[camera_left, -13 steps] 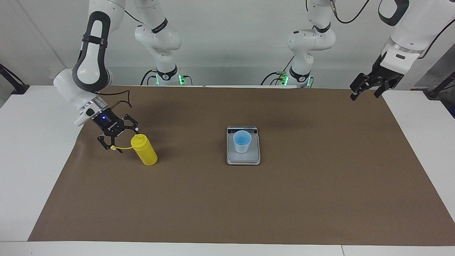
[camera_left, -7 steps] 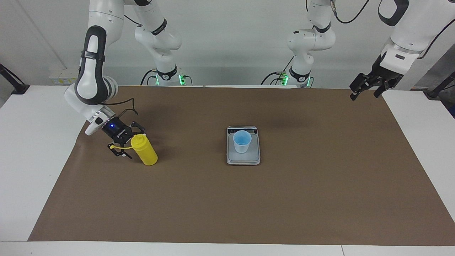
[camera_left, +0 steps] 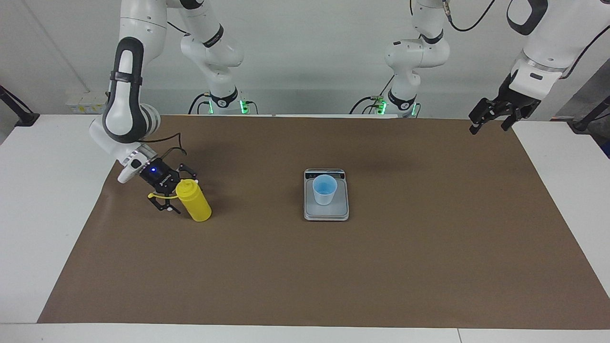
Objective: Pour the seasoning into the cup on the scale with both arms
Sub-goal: 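Reach the right gripper to the yellow bottle and grasp it, then lift the yellow bottle with the right gripper toward the cup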
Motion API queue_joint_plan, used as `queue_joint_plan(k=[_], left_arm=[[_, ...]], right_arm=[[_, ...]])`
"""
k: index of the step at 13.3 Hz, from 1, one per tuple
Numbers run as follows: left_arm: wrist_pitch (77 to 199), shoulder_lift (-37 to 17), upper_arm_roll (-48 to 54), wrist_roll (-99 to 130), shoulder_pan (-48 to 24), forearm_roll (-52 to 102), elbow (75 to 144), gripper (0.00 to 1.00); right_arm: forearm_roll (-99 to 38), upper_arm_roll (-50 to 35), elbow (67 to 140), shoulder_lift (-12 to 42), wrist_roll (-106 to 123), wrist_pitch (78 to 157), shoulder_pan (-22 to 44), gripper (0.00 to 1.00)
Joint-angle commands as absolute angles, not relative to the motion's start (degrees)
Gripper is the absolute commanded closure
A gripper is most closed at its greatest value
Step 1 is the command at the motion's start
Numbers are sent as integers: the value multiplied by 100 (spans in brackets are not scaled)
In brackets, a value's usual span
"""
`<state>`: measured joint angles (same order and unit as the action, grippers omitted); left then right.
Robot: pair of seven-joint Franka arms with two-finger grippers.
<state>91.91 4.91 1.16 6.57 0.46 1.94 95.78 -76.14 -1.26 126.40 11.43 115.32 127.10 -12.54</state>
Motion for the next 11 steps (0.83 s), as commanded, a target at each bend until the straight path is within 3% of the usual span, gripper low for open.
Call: queue_joint_plan(k=[1,2,4,7,10,11], left_arm=[[9184,642,149,642,97,97,9729,0],[9167,650,149,642,88,97,9729,0],[9176,642,149,642,97,97,9729,0],[9176,642,149,642,97,97,9729,0],[9176,650,149,642,97,97,9729,0],[9176,642,141,642,97,97,9729,0]], right_arm=[[-7787,-132,12647,1169,11672,12665,-1301,0],[-7787,-132,12639,1169,11672,12665,-1301,0],[-7787,-132,12639,1169,11672,12674,-1292,33],[-7787,-132,12621,1160,11681,12683,-1292,55],[-7778,-132,12560,1143,11628,12700,-1283,93],[-7761,-141,12490,1116,11550,12726,-1266,95]])
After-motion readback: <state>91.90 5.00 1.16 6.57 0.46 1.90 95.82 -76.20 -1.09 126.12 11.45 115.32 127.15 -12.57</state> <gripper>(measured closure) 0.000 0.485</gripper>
